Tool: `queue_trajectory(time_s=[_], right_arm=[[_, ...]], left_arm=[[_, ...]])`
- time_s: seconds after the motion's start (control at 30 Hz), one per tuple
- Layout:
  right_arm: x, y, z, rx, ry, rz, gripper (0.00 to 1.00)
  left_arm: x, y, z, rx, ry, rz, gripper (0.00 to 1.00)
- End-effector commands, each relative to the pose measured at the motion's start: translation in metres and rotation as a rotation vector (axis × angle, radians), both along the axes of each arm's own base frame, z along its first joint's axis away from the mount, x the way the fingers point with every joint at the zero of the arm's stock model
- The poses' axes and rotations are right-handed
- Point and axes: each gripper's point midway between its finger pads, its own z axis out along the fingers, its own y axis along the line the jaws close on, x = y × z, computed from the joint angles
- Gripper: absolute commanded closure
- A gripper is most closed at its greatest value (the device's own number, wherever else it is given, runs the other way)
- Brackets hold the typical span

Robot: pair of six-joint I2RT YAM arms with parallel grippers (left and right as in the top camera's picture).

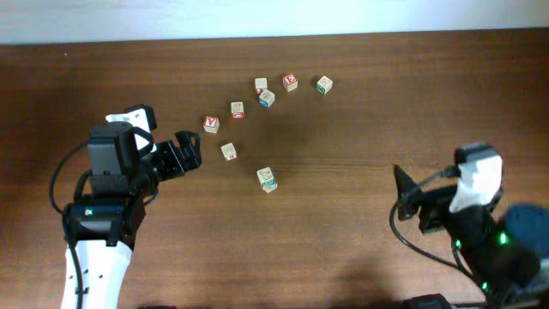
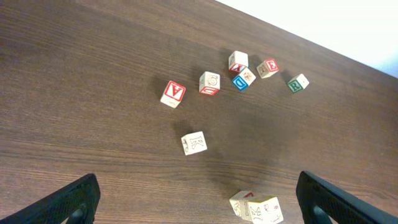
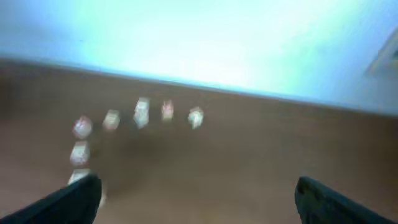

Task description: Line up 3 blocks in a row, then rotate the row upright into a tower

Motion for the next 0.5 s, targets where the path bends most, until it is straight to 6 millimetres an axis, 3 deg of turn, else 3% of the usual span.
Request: queue_trajectory(time_s=[0.0,0.27,0.4,0.47], right_arm=[[-0.004,-0.010,-0.036,-0.020,-0.067,-0.013,0.01],[0.012,-0.010,-0.134,-0.018,-0.322,0.005,0.01],[0.018,-0.011,-0.174,-0.017,-0.265,0.000,0.01],[0.019,-0.015,-0.179,-0.020,-0.245,-0.022,0.01]], left_arm=[[0.000,0.002,0.005,0.013,-0.016,0.001,0.01],[0.000,0.002,0.005,0.014,-0.016,0.001,0.01],[0.000,0.002,0.005,0.014,-0.016,0.001,0.01],[0.000,0.002,0.005,0.013,-0.016,0.001,0.01]])
